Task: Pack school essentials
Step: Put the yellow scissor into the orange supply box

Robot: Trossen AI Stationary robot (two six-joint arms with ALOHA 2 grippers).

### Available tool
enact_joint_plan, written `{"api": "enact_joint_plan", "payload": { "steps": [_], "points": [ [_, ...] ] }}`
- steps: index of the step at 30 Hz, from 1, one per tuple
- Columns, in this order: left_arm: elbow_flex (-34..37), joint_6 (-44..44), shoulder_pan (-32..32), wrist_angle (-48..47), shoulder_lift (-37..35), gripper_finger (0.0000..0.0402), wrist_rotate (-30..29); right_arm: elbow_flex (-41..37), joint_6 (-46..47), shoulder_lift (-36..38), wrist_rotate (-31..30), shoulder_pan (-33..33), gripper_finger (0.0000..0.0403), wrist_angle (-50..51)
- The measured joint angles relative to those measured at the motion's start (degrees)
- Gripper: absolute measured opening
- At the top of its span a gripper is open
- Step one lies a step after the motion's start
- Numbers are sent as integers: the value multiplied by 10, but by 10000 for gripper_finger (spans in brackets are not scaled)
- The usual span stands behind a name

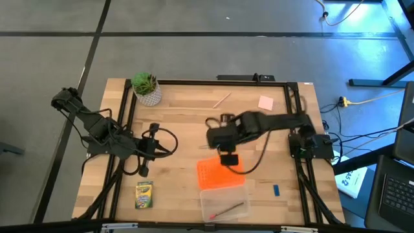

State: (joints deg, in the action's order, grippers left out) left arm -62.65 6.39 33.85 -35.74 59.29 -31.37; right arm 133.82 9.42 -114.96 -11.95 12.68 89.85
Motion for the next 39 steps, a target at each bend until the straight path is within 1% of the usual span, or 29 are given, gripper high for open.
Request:
{"api": "enact_joint_plan", "payload": {
  "steps": [2, 4, 7, 11, 13, 15, 17, 20, 24, 26, 28, 30, 32, 35, 37, 39],
  "points": [
    [0, 27, -8, -3, 0, 0, -29, 0, -2, 31, -16, -9, 108, 1],
    [0, 53, -23, -8, 0, 0, -43, 0, -7, 60, -21, -18, 108, 3],
    [0, 83, -56, -14, 0, 0, -45, 0, -15, 90, -21, -30, 108, 2],
    [0, 82, -112, -19, 0, 0, -45, 0, -49, 108, -21, -44, 108, -2],
    [-4, 81, -143, -31, 0, 0, -33, 0, -67, 108, -18, -55, 108, -3],
    [-15, 74, -174, -46, 0, 0, -8, -3, -82, 107, -16, -70, 108, -6],
    [-27, 64, -201, -65, 0, 0, 17, -25, -98, 111, -3, -86, 108, -33],
    [-50, 47, -227, -96, 0, 0, 24, -103, -127, 129, 44, -110, 108, -107],
    [-68, 42, -247, -140, -1, 0, 25, -257, -148, 171, 119, -142, 108, -260],
    [-70, 69, -252, -165, -1, 0, 25, -330, -157, 191, 139, -157, 108, -311],
    [-70, 107, -256, -196, -1, 0, 28, -385, -160, 210, 152, -170, 108, -344],
    [-70, 163, -260, -216, -1, 0, 58, -424, -171, 230, 169, -180, 108, -358],
    [-70, 216, -264, -230, -1, 0, 108, -452, -175, 247, 182, -186, 108, -357],
    [-70, 266, -259, -255, 1, 0, 174, -487, -184, 274, 182, -196, 108, -345],
    [-70, 301, -254, -262, 5, 0, 183, -512, -185, 288, 171, -204, 108, -329],
    [-70, 310, -251, -264, 10, 0, 182, -540, -181, 290, 169, -214, 108, -315]
  ]
}}
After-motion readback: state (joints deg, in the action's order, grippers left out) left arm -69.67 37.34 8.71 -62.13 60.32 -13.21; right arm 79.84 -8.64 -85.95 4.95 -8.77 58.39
